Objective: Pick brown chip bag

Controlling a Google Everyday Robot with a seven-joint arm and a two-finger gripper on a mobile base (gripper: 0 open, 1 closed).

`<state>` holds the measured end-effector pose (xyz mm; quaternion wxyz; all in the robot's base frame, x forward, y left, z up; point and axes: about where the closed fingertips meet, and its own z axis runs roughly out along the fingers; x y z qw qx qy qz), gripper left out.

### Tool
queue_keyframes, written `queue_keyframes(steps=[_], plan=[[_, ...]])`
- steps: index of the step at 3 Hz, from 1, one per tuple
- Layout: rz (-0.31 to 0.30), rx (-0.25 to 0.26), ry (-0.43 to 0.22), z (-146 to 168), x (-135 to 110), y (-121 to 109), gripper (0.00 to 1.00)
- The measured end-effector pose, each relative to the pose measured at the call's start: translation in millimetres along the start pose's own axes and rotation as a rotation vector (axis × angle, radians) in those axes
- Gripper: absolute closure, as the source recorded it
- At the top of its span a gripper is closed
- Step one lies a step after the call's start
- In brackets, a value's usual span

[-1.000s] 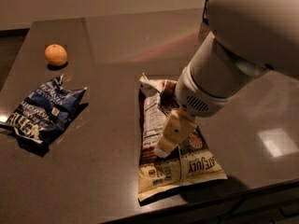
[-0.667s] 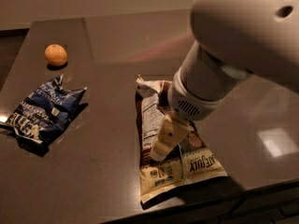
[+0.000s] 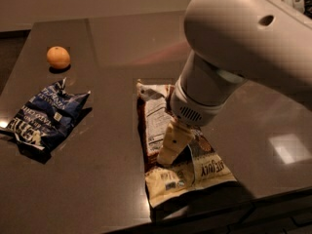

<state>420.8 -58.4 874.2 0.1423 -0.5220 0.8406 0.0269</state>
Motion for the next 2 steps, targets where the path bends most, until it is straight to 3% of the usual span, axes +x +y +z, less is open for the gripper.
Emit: queue_keyframes(steps=[2], plan=[[-0.068, 0.028, -0.004, -15.2, -4.5, -6.8, 0.64]])
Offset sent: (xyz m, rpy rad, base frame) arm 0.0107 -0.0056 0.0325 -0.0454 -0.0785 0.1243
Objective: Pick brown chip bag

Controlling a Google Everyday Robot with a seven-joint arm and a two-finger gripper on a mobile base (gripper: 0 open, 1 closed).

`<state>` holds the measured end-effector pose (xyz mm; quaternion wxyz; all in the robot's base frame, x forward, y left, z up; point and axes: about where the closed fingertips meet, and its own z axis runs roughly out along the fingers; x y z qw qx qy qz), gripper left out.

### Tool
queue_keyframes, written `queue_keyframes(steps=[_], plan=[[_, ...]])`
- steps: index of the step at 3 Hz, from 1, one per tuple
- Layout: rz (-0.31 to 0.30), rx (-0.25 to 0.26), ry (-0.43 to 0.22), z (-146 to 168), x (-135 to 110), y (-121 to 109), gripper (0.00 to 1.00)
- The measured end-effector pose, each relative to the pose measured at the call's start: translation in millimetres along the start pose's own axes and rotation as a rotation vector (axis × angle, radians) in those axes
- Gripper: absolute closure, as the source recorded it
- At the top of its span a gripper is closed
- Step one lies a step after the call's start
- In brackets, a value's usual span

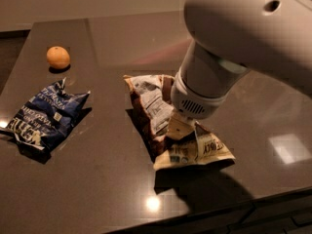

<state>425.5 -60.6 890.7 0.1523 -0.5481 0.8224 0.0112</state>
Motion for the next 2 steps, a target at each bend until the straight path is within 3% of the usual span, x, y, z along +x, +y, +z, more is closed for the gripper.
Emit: queue_keyframes(steps=[1, 2], plan=[[-0.074, 0.034, -0.016, -25.9, -5.1, -13.4, 0.88], [-0.137, 0.078, -0.031, -60.9, -12.0, -30.4, 1.00]])
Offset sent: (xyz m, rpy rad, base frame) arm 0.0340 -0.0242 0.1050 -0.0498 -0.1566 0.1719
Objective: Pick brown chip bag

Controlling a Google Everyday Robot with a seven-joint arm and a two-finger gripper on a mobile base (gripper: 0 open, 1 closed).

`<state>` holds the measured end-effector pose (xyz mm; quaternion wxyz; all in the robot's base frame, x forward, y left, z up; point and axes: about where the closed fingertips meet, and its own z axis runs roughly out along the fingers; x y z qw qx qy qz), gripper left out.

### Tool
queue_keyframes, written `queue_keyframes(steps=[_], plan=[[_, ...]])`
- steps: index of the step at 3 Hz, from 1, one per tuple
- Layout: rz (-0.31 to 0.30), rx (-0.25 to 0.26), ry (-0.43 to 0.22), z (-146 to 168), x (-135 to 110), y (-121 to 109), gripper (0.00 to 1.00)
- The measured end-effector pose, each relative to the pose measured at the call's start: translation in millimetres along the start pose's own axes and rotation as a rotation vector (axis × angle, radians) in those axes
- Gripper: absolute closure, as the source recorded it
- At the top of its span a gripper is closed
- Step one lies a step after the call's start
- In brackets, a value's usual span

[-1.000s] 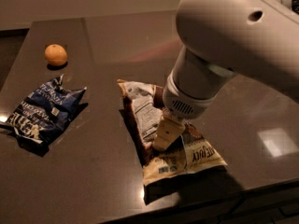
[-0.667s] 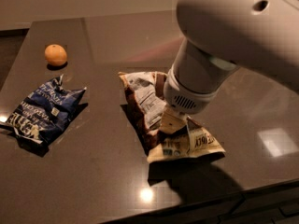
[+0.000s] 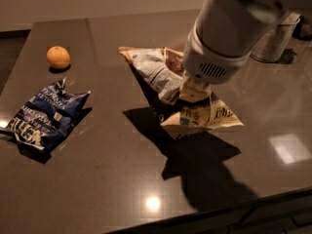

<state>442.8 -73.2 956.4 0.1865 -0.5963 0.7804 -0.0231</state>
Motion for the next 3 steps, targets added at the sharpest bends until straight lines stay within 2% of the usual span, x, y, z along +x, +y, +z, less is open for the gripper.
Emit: queue_keyframes(steps=[2, 3], plan=[[-0.135, 0.062, -0.052, -74.6, -25.0, -26.1, 1.00], [-0.143, 0.090, -0.064, -87.0, -30.4, -22.0, 1.00]])
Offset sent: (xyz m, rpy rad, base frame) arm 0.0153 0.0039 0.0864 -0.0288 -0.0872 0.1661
